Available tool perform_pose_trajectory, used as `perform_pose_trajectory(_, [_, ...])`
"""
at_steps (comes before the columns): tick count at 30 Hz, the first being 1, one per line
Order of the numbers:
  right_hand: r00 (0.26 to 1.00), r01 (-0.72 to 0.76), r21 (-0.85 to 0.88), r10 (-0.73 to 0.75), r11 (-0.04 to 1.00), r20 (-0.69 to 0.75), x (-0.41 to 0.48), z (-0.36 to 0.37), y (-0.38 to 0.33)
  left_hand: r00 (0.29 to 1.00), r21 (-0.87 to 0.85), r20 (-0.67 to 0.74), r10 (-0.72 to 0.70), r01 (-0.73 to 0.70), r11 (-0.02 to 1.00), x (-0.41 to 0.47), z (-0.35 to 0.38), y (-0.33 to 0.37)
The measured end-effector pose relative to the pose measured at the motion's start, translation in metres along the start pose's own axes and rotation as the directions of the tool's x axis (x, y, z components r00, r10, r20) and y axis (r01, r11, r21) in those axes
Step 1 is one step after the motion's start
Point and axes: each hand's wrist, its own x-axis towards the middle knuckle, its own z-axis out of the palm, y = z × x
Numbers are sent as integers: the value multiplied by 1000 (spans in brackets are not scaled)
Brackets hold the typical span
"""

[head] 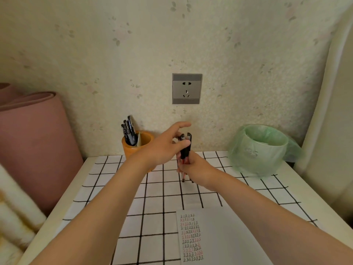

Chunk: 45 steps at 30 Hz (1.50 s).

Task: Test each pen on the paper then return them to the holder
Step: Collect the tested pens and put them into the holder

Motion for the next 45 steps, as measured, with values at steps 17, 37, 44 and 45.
perform_pose_trajectory(17, [1000,2,-116,-4,993,-16,1,-2,-1,998,171,-9,61,-59,984,-13,8,13])
perform_pose_trajectory(37, [933,101,-203,-163,974,-319,8,33,15,998,164,-35,-43,48,985,-11,0,2])
perform_pose_trajectory(44, [970,145,-206,-180,968,-163,9,25,-7,998,168,-57,-41,50,984,-20,-23,6])
perform_pose_trajectory(45, [967,144,-164,-174,976,-185,13,25,-13,991,185,-131,-8,32,982,-21,-32,8])
